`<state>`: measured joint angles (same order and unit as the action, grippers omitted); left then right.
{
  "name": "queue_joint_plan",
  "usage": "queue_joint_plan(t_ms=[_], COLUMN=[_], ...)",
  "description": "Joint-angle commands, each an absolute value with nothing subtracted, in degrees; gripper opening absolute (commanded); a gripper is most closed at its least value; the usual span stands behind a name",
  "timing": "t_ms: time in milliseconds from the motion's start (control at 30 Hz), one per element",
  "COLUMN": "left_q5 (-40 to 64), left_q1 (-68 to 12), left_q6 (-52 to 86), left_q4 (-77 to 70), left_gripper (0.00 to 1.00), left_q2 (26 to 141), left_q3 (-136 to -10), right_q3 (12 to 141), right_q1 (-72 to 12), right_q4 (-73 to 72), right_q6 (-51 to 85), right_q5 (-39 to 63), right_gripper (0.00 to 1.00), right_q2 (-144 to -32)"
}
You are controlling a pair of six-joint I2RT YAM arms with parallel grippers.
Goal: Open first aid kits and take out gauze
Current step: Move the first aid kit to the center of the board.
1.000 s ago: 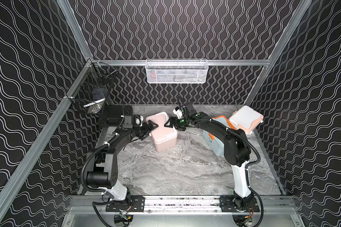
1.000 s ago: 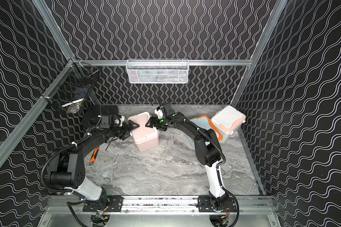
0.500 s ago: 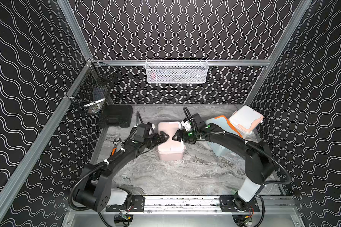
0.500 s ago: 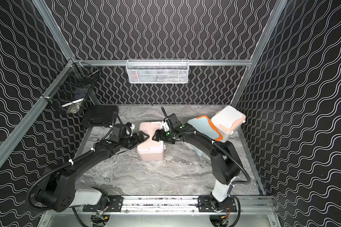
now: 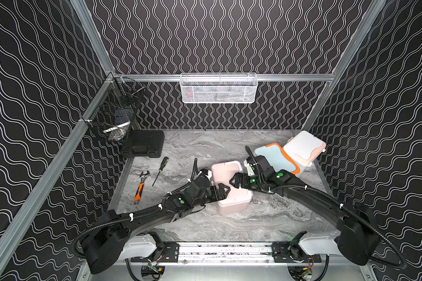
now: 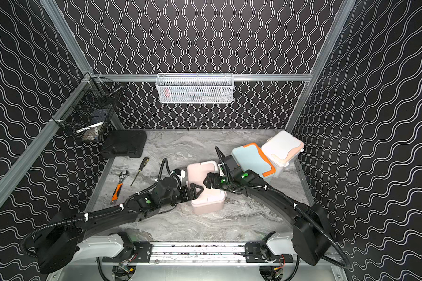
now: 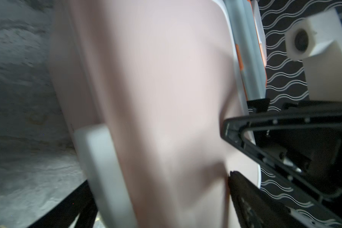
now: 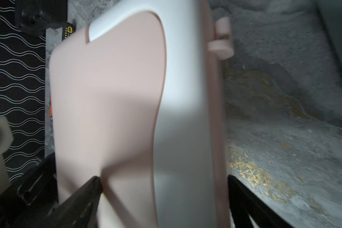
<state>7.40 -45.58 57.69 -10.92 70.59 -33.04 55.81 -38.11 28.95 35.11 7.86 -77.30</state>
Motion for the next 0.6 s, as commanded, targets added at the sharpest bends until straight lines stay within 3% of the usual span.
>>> queue_joint_plan(t_ms=[0,367,567], left_q5=[22.3,22.4,32.6], left_q1=[-46.9,-40.2,-31.9], left_q6=[58.6,55.4,62.1], left_q4=[-12.7,-3.8,-22.3], left_gripper=[0.99,0.99,0.99], left_q2=[69.1,56.6,58.2], left_q3=[-32.0,-28.7,-20.9], right_q3=[56.3,62.9,64.5], right_q1=[-38.7,-38.6,-39.0], right_q4=[43.1,50.1,48.7], right_q6=[34.3,30.9,27.9], right_q5=[3.3,2.1,4.7], right_gripper=[1.00,1.00,0.95], right_q2=[-75.4,-70.8,-70.4])
